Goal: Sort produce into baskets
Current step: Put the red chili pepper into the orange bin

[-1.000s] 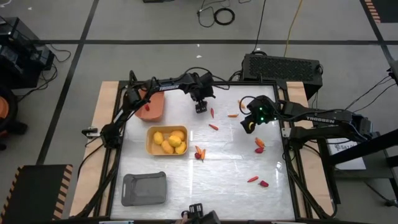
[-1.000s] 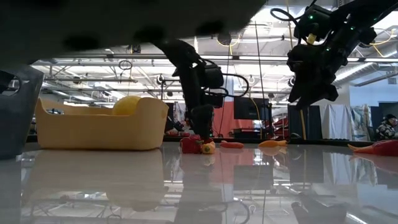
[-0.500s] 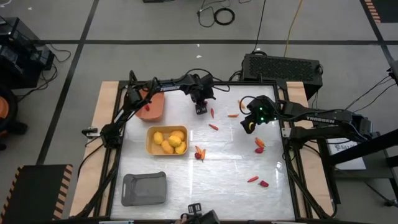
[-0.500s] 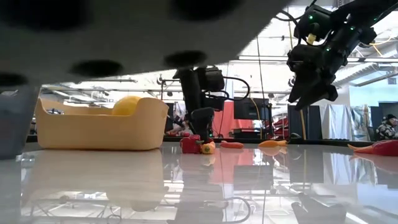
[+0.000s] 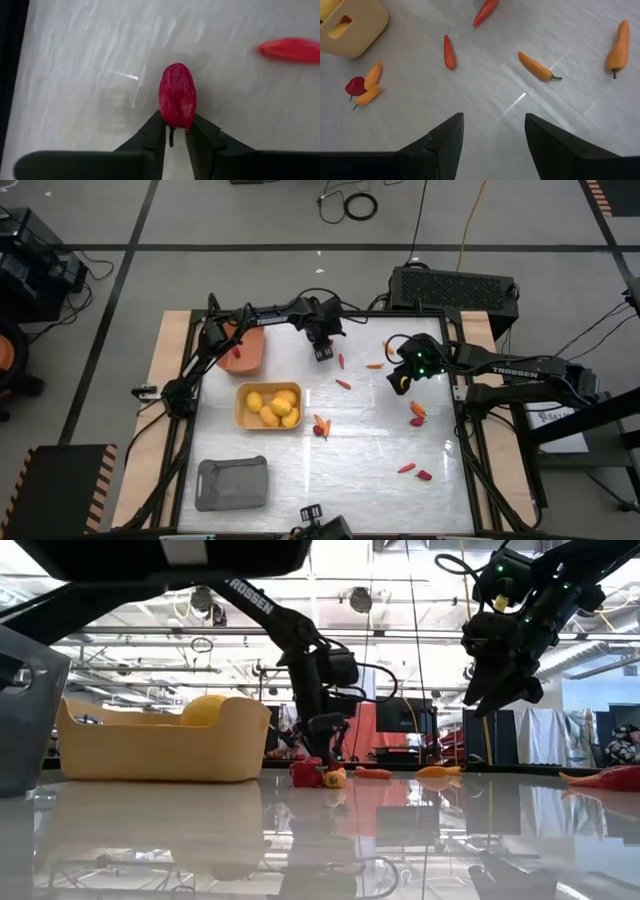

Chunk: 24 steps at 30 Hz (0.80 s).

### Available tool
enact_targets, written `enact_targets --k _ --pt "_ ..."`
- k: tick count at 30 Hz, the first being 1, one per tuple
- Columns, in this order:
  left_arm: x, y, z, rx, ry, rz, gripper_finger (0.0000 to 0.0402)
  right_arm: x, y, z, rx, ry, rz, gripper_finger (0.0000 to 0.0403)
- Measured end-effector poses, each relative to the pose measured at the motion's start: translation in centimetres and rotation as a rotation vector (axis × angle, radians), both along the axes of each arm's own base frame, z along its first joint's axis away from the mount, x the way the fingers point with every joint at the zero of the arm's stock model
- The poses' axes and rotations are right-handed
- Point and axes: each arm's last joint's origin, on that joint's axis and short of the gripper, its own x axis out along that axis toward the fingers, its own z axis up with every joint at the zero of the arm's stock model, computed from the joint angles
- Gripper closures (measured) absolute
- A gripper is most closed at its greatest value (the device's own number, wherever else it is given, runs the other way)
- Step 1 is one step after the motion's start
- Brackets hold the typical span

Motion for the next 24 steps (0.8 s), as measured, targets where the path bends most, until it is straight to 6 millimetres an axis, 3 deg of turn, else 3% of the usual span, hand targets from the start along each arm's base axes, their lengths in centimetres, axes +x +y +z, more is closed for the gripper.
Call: enact_targets --k 6,13,17,24 --pt "-0.1 0.0 1.4 -0.016 0.019 0.009 0.0365 0.0 0.0 0.0 0.000 0.000 0.000 0.0200" --pt "-0.9 -0.5 4.4 -0.094 0.119 0.021 0.0365 0.0 0.0 0.0 0.002 0.000 -0.002 0.0200" --pt "-2.4 -1.7 7.0 -0.176 0.167 0.028 0.0367 0.0 0.0 0.0 0.025 -0.007 -0.028 0.0200" --pt "-6.0 -3.4 12.3 -0.134 0.122 0.070 0.0371 0.5 1.2 0.1 0.065 -0.027 0.014 0.0204"
